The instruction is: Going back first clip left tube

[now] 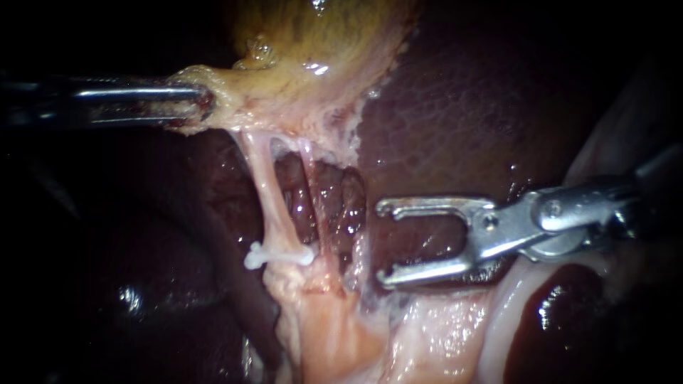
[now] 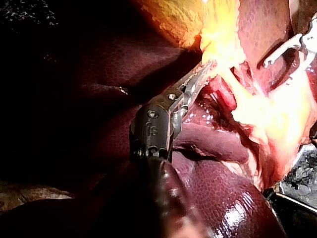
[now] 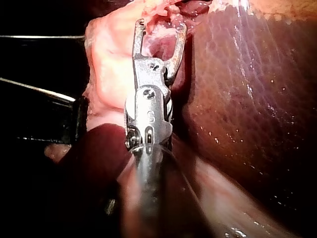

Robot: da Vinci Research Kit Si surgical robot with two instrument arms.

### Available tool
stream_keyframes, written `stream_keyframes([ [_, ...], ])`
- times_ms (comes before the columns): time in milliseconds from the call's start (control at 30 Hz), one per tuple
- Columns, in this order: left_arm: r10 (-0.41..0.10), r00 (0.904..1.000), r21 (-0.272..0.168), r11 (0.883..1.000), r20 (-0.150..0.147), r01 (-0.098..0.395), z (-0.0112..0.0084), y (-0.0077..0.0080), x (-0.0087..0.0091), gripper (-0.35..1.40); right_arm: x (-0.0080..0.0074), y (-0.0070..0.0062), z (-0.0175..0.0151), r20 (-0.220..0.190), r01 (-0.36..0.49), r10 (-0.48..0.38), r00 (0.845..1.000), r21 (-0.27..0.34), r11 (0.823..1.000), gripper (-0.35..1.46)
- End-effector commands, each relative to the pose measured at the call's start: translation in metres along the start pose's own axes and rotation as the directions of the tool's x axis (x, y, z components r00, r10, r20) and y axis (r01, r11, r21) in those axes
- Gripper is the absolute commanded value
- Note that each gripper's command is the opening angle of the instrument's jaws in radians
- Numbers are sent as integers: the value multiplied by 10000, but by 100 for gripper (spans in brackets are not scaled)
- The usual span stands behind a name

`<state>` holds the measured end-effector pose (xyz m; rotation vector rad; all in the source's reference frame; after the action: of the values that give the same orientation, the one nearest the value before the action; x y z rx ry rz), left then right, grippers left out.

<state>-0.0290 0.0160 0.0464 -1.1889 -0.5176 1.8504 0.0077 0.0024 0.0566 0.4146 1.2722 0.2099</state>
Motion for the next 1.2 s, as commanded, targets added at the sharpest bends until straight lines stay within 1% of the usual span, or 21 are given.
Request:
stream_keyframes([
  [33,1,10000,0,10000,0,-1,0,0,0,-35,-2,0,-3,16,-45,45,10000,-43,10000,50],
  [233,5,10000,20,10000,-9,-5,3,1,-1,-35,-2,6,-18,16,71,-71,10000,-61,10000,50],
  [433,24,10000,74,10000,-35,-24,14,0,-5,-35,1,9,-27,12,26,-26,10000,-83,10000,50],
  [500,47,10000,140,9999,-62,-46,21,-1,-9,-35,2,9,-28,12,22,-21,10000,-83,10000,50],
  [633,94,9999,57,9999,-84,-94,40,-2,-17,-35,2,9,-28,12,21,-21,10000,-83,10000,50],
  [800,153,9999,17,9999,34,-153,63,-5,-25,-35,1,9,-29,12,80,-80,10000,-80,9999,50],
  [900,167,9998,-7,9999,68,-167,70,-6,-26,-35,1,10,-29,13,78,-78,10000,-81,9999,50],
  [1200,164,9998,-6,9999,67,-164,72,-7,-25,-35,1,10,-30,17,78,-78,10000,-109,9999,50],
])
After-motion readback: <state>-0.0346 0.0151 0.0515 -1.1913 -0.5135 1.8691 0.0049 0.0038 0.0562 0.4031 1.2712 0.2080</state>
